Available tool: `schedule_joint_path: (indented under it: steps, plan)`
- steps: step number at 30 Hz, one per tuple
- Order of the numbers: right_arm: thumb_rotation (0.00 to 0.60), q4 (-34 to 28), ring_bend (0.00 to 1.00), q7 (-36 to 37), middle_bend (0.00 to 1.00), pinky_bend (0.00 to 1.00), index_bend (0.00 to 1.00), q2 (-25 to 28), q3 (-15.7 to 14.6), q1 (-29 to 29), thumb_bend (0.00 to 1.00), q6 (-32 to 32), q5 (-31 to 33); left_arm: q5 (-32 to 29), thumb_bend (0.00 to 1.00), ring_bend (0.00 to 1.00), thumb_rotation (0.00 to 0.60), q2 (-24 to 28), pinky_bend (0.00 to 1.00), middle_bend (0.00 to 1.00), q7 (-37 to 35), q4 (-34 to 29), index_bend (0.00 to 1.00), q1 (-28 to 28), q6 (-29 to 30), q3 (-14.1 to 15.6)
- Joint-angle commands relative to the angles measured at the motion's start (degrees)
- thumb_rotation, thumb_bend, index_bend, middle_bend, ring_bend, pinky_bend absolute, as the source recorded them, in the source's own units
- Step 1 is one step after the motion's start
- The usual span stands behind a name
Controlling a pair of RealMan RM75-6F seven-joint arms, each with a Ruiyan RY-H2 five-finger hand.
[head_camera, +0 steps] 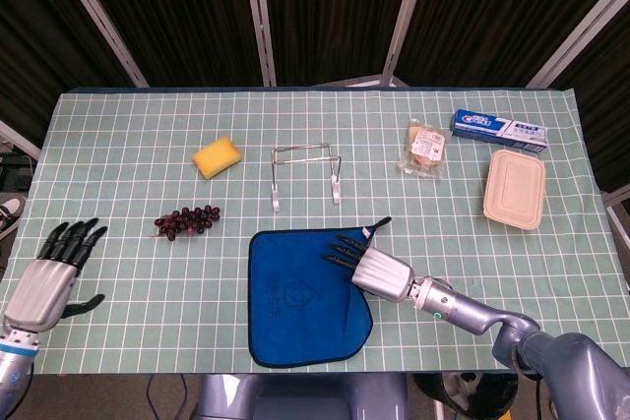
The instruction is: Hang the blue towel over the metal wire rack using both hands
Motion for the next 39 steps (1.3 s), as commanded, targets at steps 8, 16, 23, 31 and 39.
schedule_joint_path:
  steps: [8,16,23,31,39]
  plan:
    - [0.600,-4.6,0.00,0.8,0.08,0.00,0.71,1.3,1.0,-0.3,0.73,0.1,2.1,13.8,0.09,0.00,0.600,-13.6,0.00,0.00,-12.2,15.5,0.29,-11.9,-3.6,2.9]
    - [0.600,-6.3,0.00,1.4,0.08,0.00,0.67,1.1,1.6,-0.7,0.73,0.1,3.3,12.5,0.12,0.00,0.600,-18.0,0.00,0.00,-12.8,16.3,0.31,-15.6,-7.8,3.4]
    - [0.600,-7.6,0.00,2.9,0.05,0.00,0.67,0.5,2.3,-1.4,0.73,0.3,4.5,10.6,0.12,0.00,0.600,-23.1,0.00,0.00,-14.9,18.9,0.32,-18.2,-10.3,2.9]
    - [0.600,-6.7,0.00,3.3,0.04,0.00,0.66,-0.1,2.6,-1.4,0.73,0.4,4.7,9.5,0.13,0.00,0.600,-27.8,0.00,0.00,-14.2,21.7,0.32,-21.3,-13.0,2.9]
    - [0.600,-6.6,0.00,3.5,0.04,0.00,0.66,-0.2,2.6,-1.2,0.73,0.3,4.7,8.4,0.14,0.00,0.600,-30.7,0.00,0.00,-12.3,23.9,0.32,-23.1,-14.9,3.5]
